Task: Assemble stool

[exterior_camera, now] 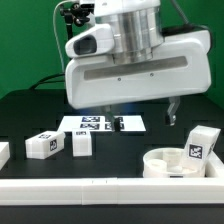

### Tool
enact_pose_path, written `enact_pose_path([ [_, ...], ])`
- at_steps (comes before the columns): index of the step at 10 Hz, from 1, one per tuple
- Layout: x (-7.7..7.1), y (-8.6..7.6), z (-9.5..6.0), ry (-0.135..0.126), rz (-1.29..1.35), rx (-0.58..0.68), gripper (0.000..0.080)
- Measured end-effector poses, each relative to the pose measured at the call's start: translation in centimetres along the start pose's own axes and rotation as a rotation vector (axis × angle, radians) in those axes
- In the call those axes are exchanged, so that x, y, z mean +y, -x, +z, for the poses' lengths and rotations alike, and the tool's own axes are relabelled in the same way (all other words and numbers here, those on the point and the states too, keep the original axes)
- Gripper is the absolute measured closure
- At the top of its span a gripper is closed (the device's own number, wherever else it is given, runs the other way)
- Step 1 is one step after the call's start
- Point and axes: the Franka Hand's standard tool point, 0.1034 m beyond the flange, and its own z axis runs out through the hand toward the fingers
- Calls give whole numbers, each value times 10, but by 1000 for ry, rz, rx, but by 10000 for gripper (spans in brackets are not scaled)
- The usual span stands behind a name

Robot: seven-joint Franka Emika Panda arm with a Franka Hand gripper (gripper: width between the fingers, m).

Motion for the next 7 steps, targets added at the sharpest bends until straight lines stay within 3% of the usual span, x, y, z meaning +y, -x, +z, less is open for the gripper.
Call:
enact_pose_path([
  [2, 21, 0, 3, 82, -87, 47, 150],
  [4, 55, -1, -5, 100, -97, 52, 150],
  [7, 49, -1, -3, 97, -99, 50, 150],
])
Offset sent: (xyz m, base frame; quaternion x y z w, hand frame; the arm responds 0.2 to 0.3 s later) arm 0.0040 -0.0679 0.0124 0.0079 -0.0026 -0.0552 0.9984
